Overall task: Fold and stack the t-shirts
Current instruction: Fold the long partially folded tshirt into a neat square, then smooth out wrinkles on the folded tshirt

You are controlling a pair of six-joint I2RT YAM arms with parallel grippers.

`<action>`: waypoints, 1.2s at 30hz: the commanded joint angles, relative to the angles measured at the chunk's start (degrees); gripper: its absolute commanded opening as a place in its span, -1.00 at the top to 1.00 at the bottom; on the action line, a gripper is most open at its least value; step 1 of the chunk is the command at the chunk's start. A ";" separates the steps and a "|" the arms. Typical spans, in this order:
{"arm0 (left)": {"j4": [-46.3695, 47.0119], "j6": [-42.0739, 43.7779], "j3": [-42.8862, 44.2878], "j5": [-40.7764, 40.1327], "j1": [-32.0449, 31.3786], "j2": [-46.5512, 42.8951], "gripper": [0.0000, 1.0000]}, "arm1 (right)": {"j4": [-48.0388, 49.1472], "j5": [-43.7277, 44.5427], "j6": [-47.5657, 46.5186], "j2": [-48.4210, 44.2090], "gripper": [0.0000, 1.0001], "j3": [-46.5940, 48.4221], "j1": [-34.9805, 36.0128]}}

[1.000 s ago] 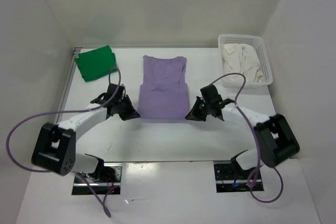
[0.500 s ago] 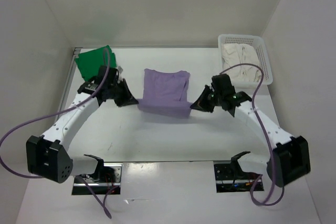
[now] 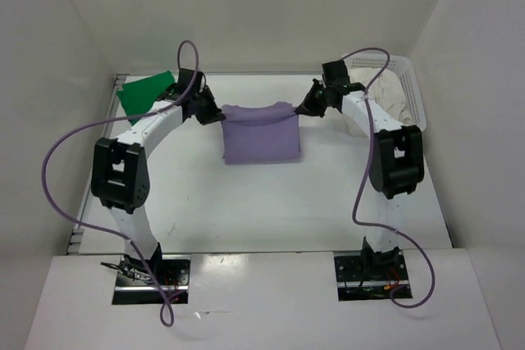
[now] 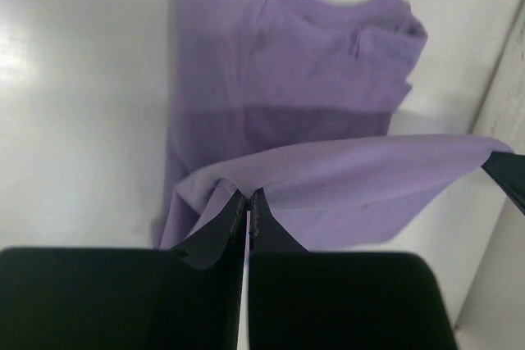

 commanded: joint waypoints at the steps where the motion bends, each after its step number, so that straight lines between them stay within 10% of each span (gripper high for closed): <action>1: 5.18 0.76 7.78 -6.15 0.71 5.42 0.99 | 1.15 2.82 -2.83 6.55 1.00 9.21 -0.96; 7: 8.70 -1.17 14.11 -7.74 3.61 14.40 0.86 | 1.14 2.30 -3.89 20.09 1.00 21.52 -1.49; 11: 11.95 -0.65 18.85 -8.36 4.14 18.35 0.29 | 0.27 3.00 -3.89 26.07 0.96 30.30 -1.49; 13: 11.96 -0.65 21.83 -7.22 4.76 19.14 -0.20 | -2.10 2.48 -3.89 29.14 0.65 36.45 -1.49; 16: 11.34 -0.65 22.91 -5.46 5.98 18.37 -0.39 | -4.83 1.77 -3.89 29.86 0.28 41.92 -1.49; 24: 16.61 -2.30 12.29 2.18 -0.77 10.80 -0.15 | -4.05 1.77 -5.03 20.29 0.09 35.63 1.06; 29: 21.36 -6.36 7.96 6.66 -5.61 14.91 -0.06 | 1.58 -2.53 -3.18 19.57 0.91 28.21 4.57; 36: 25.14 -8.56 -0.90 6.76 -5.62 15.11 -0.04 | -1.65 -6.49 -3.79 32.30 0.97 39.77 5.81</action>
